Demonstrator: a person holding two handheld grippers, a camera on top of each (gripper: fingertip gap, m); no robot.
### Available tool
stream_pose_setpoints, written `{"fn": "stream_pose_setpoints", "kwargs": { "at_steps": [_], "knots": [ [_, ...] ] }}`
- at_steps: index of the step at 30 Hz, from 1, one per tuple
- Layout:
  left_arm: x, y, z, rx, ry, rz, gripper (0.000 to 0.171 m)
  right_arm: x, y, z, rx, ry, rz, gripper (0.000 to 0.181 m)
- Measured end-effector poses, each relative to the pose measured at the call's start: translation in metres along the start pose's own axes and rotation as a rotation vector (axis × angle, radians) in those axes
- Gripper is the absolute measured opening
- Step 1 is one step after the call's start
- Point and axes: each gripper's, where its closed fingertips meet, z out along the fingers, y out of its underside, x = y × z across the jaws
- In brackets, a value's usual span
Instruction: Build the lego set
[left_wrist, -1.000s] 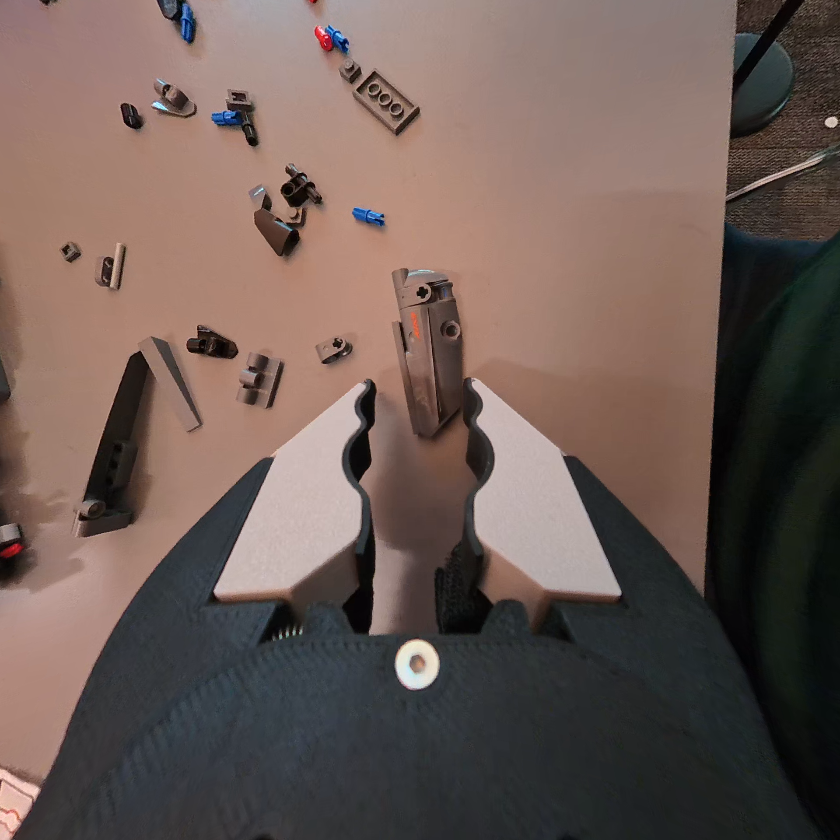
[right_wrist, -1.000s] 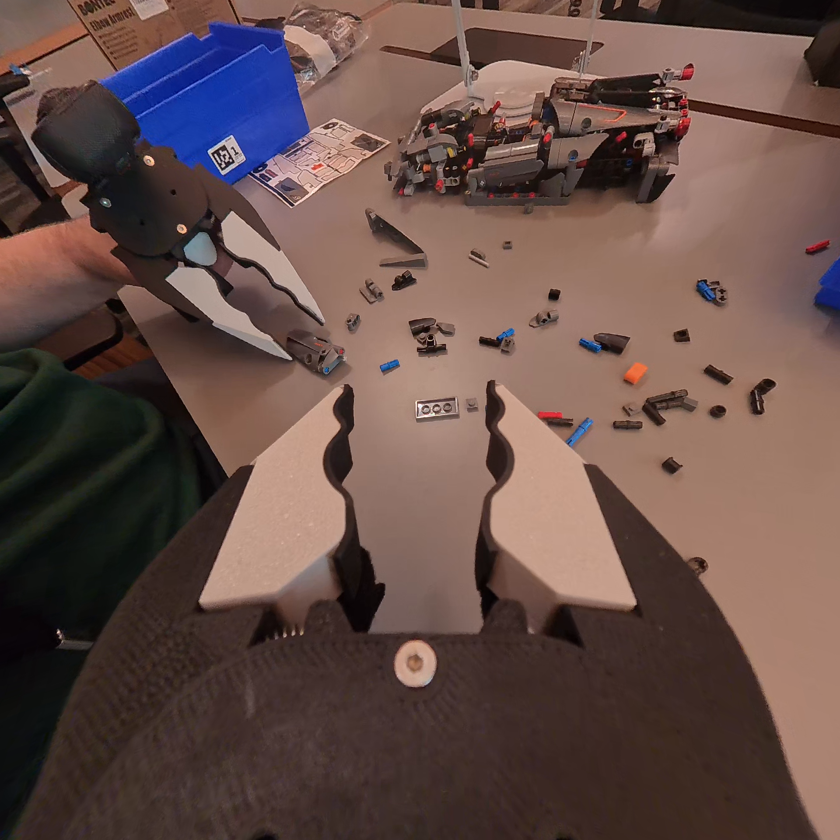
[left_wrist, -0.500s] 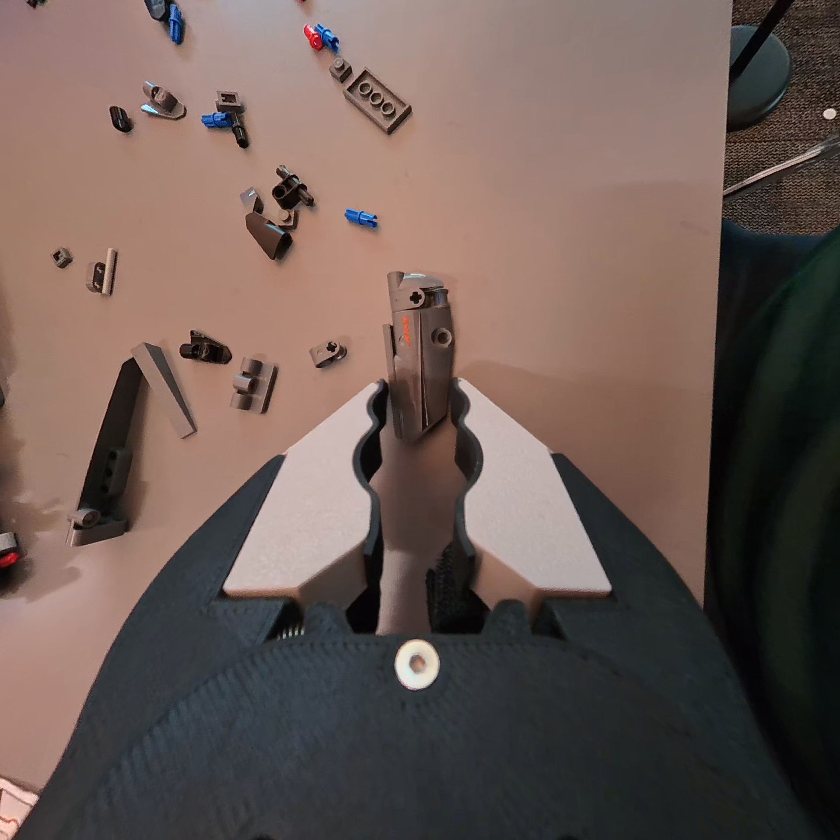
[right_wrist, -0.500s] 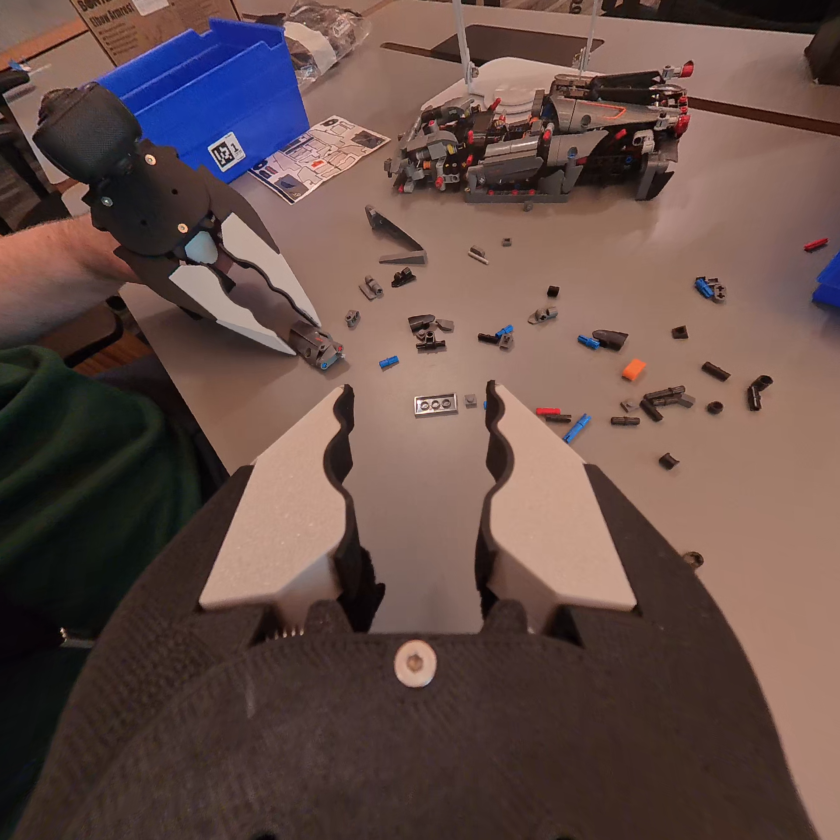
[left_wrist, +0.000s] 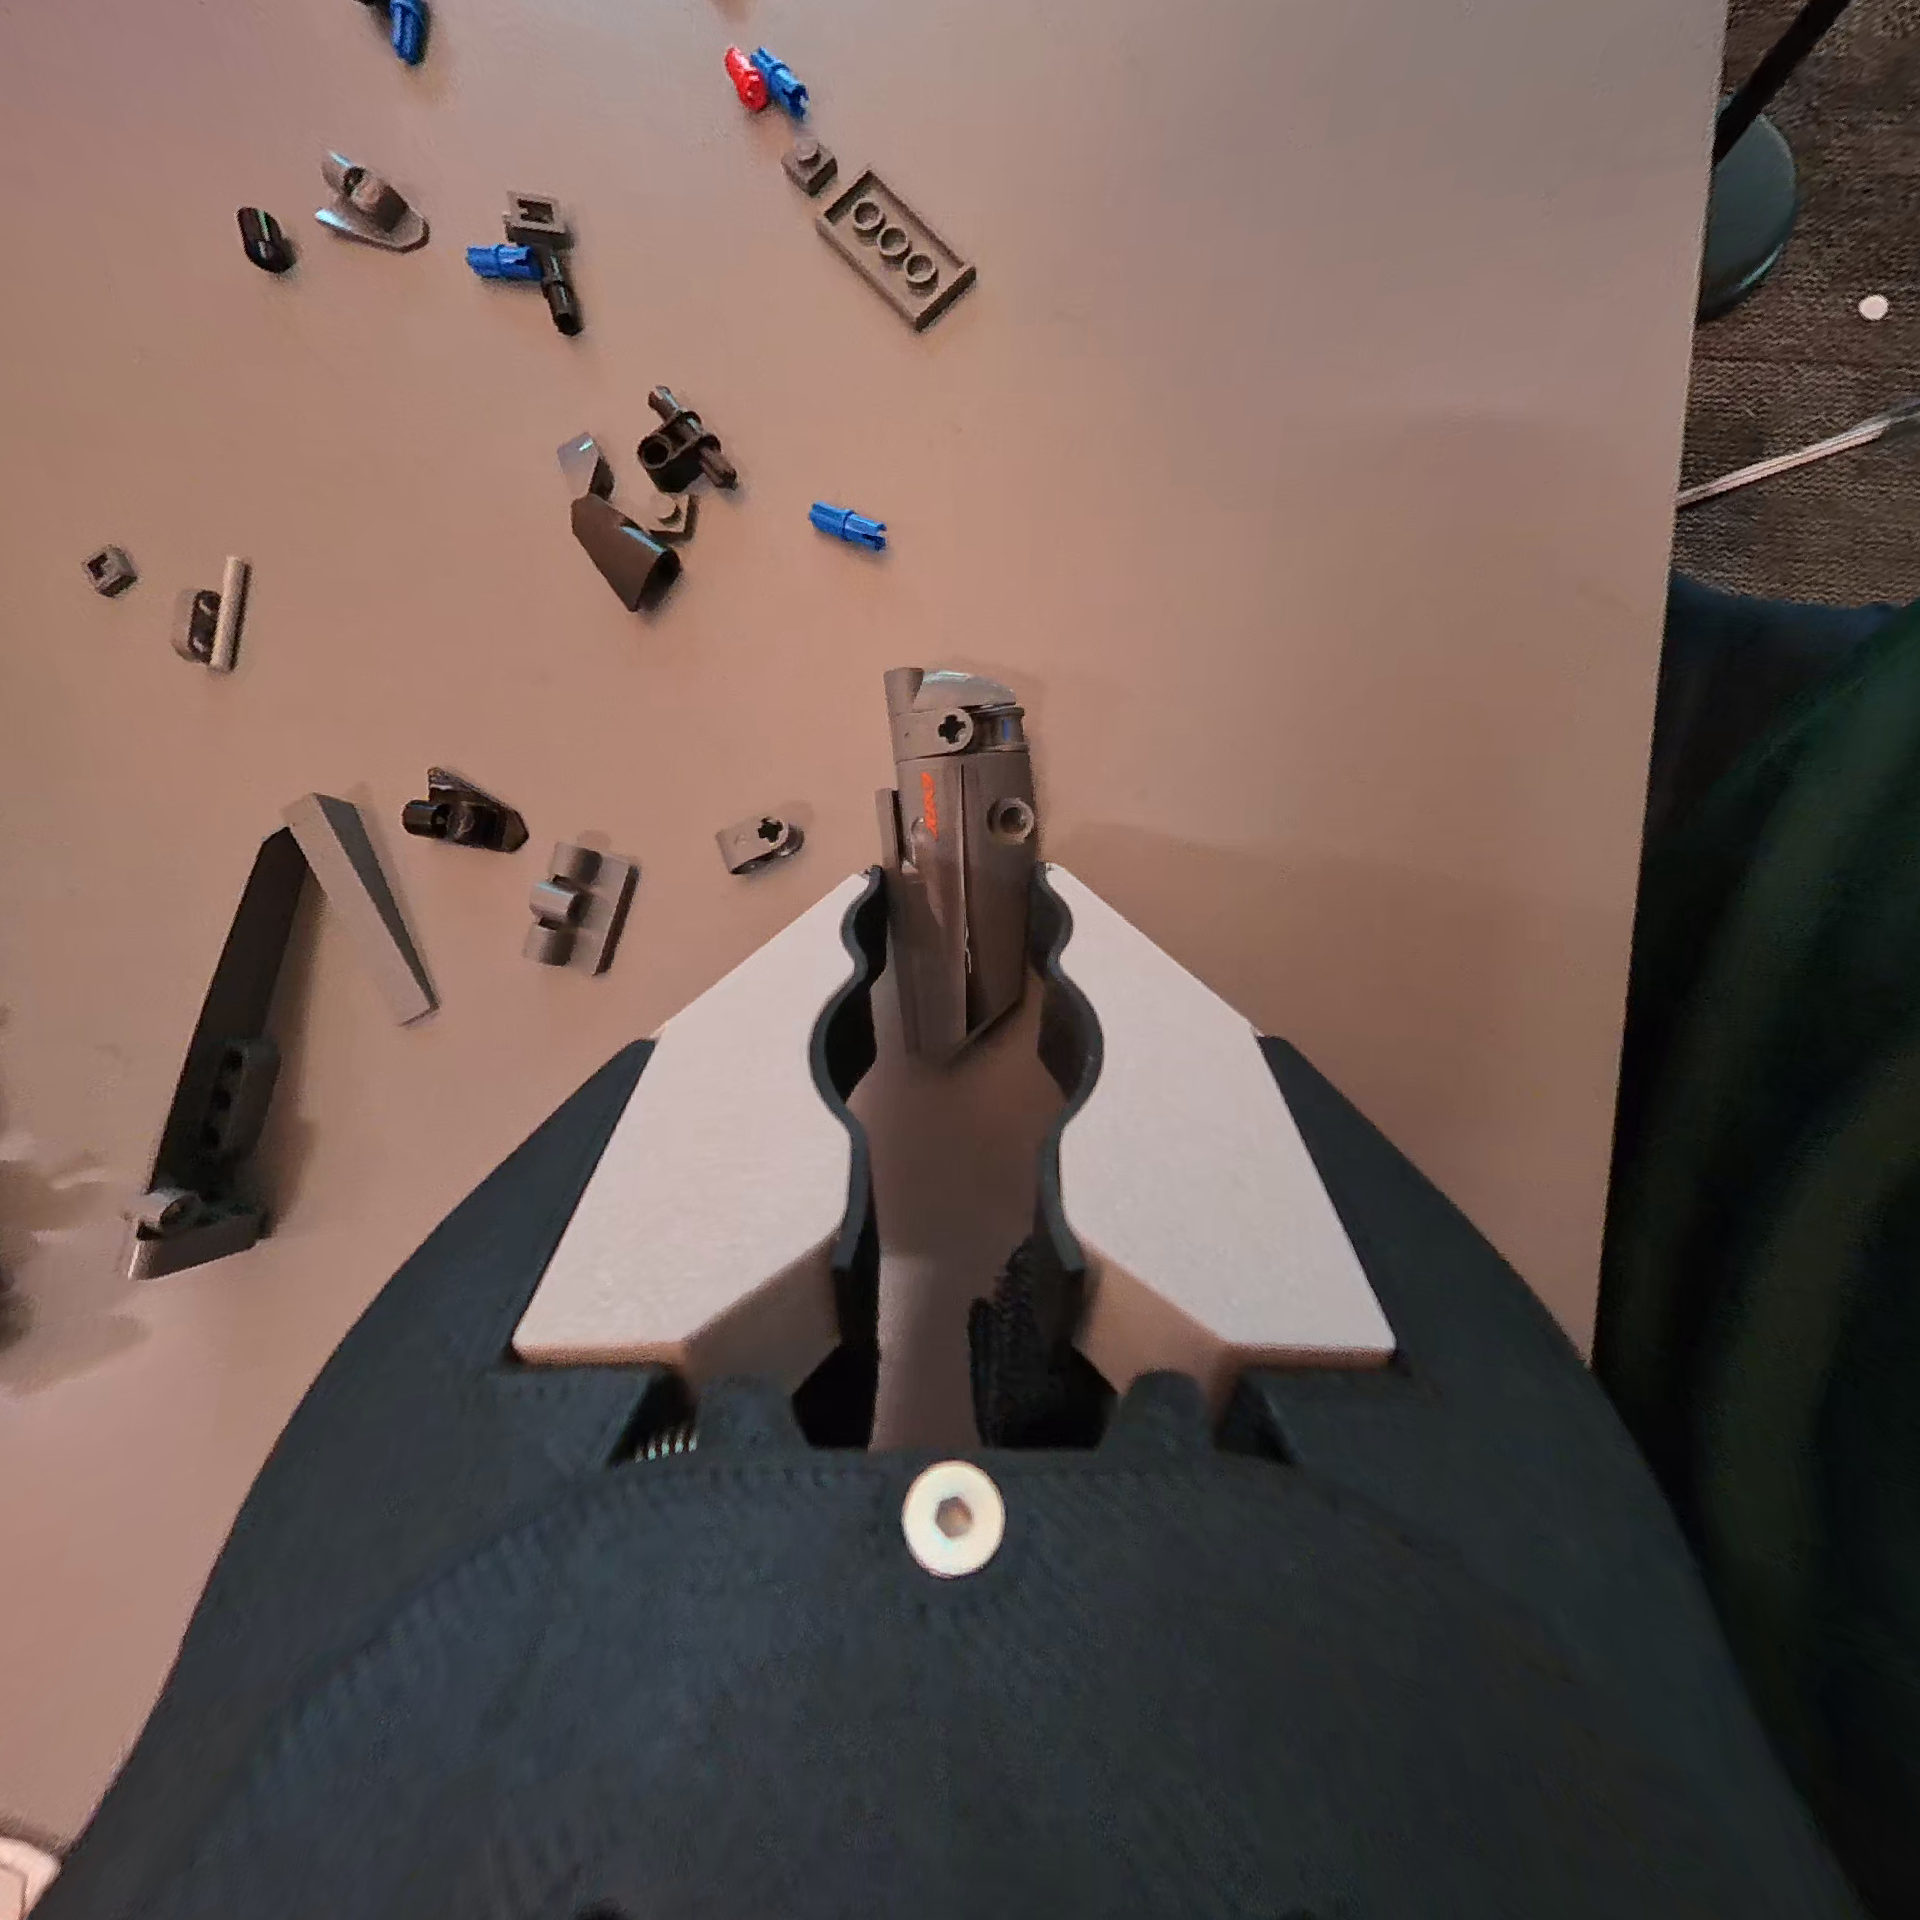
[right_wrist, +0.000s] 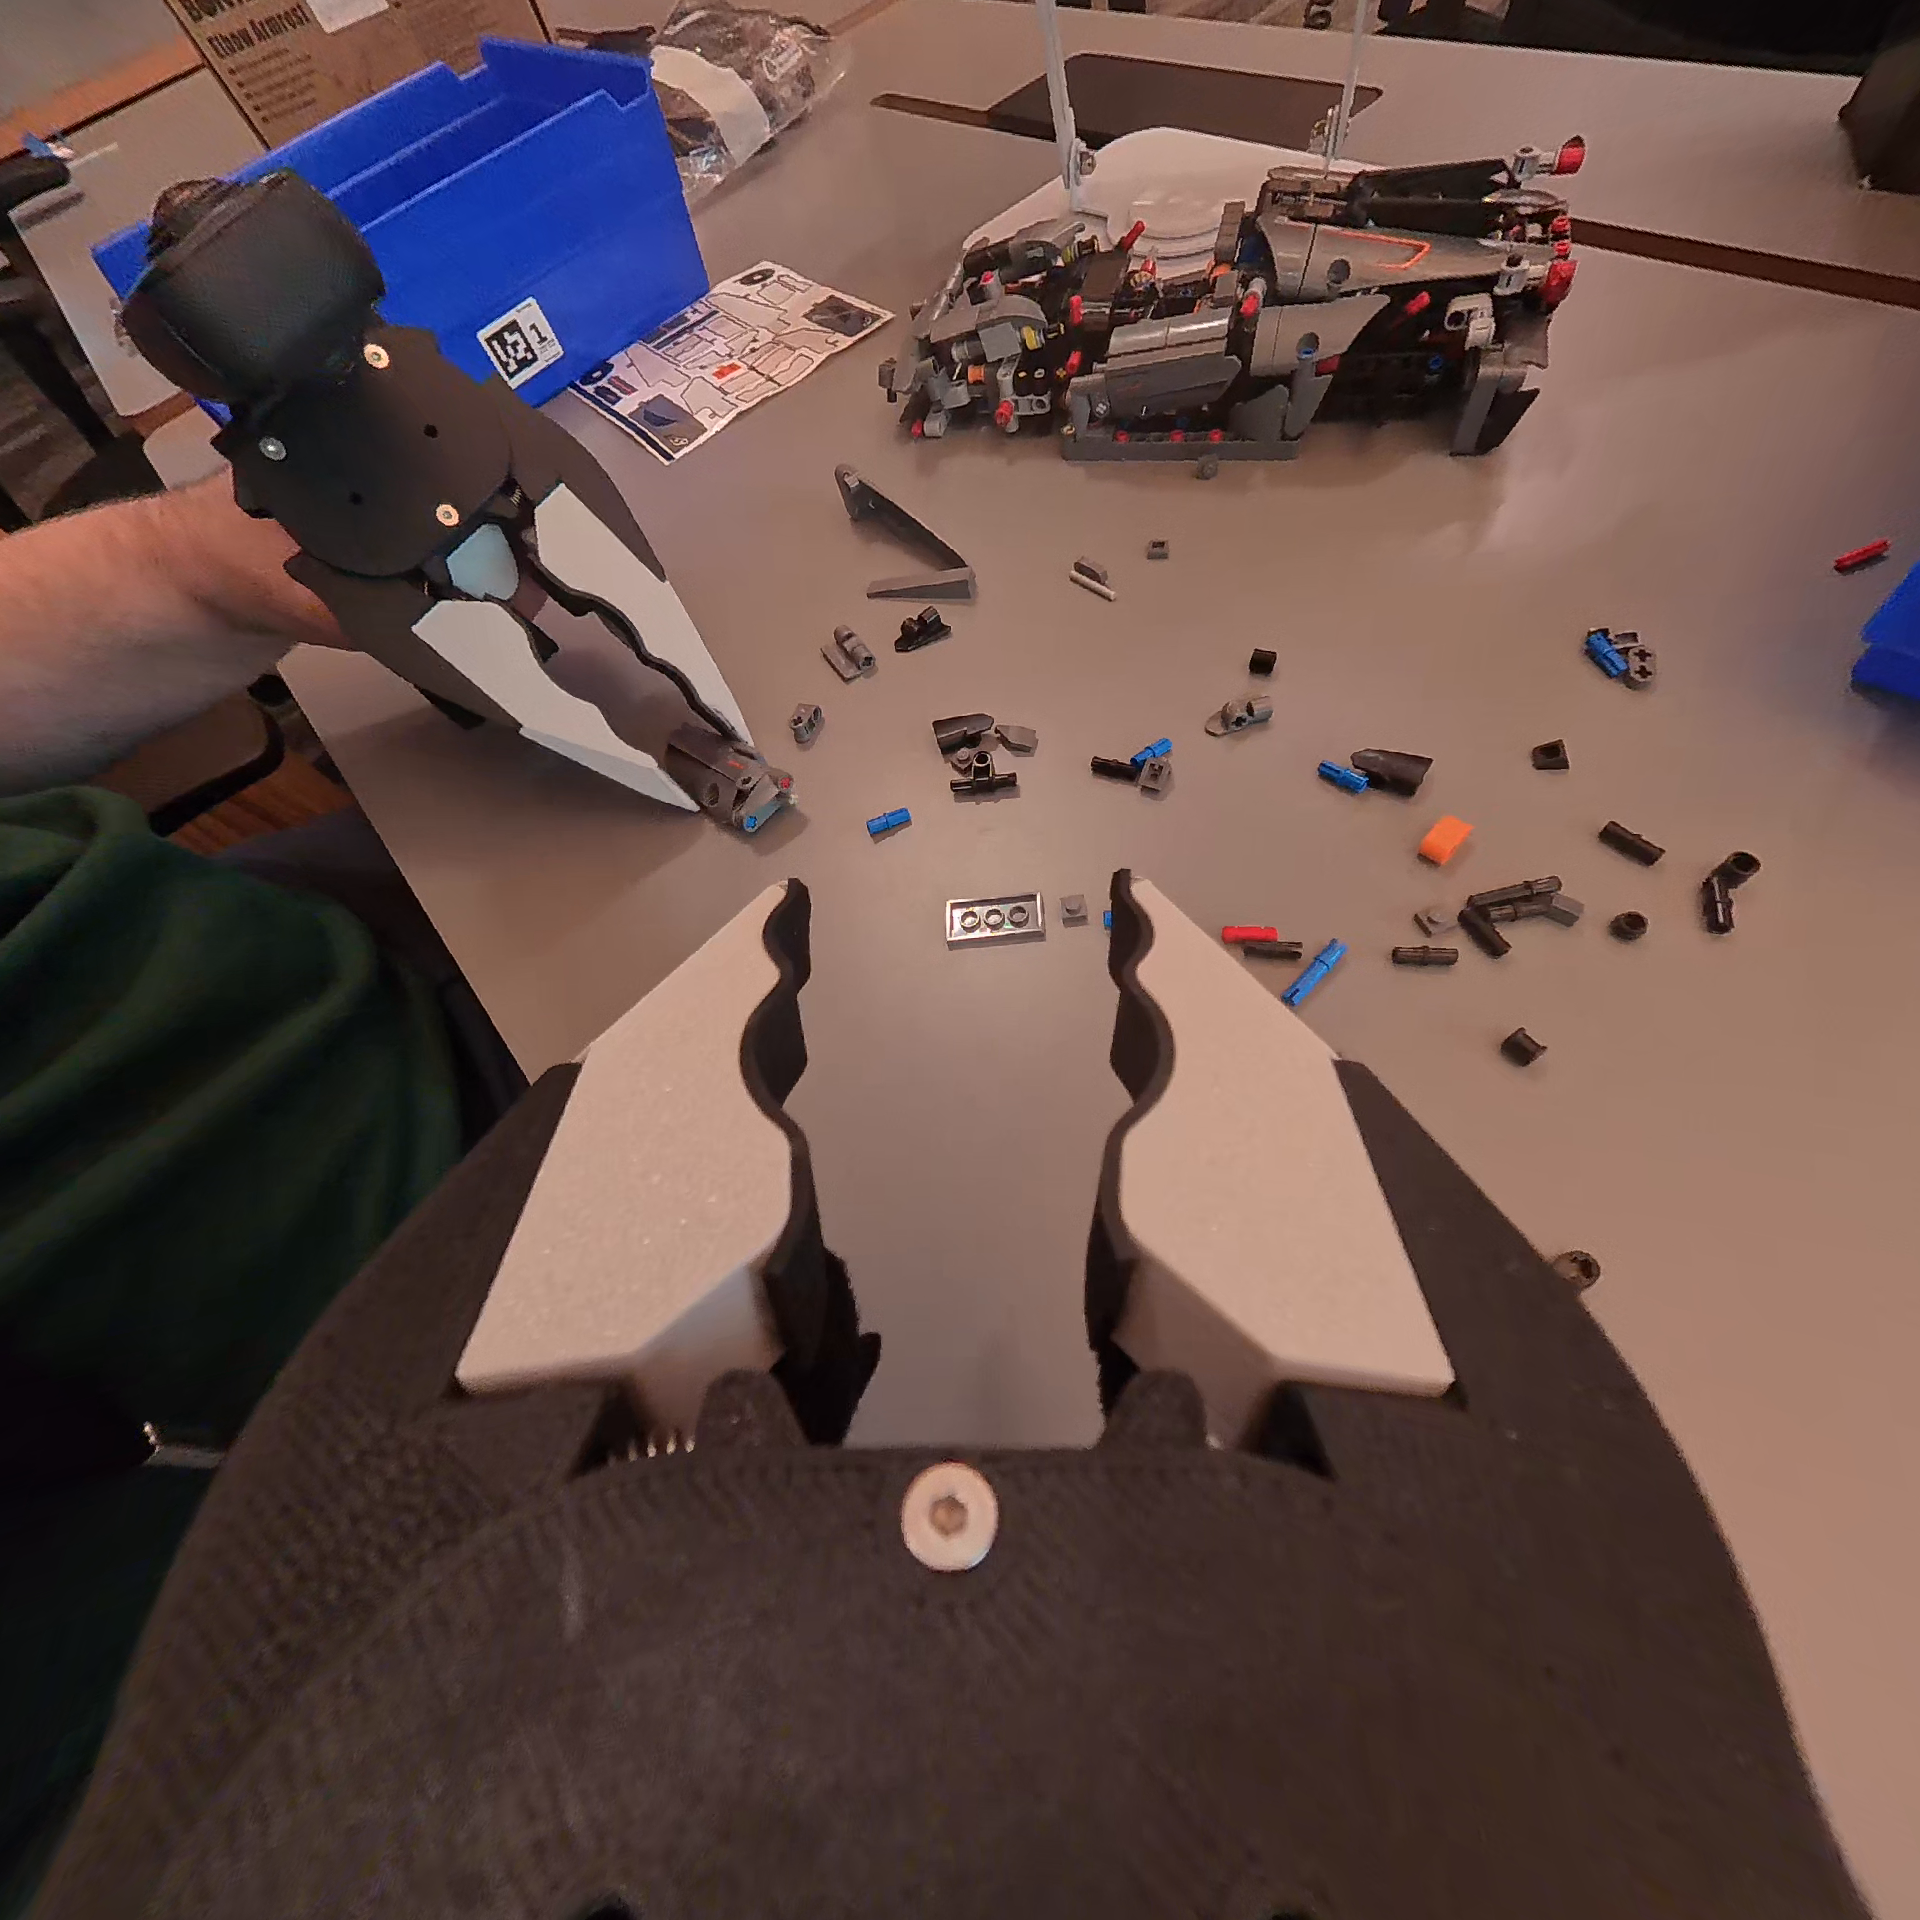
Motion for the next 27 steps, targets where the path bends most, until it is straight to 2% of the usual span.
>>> {"fn": "stream_pose_setpoints", "kwargs": {
  "at_steps": [6,19,27],
  "knots": [
    [0.000,-0.009,-0.004,0.043,-0.015,0.005,0.024,0.000,0.000,-0.001,-0.001,0.000,-0.002,0.056],
    [-0.011,-0.043,-0.023,0.259,-0.018,-0.040,0.024,0.013,0.000,-0.004,0.008,0.024,0.034,0.054],
    [-0.033,-0.050,-0.036,0.296,-0.117,-0.004,0.024,0.014,0.003,-0.003,0.000,0.017,0.045,0.053]
  ]
}}
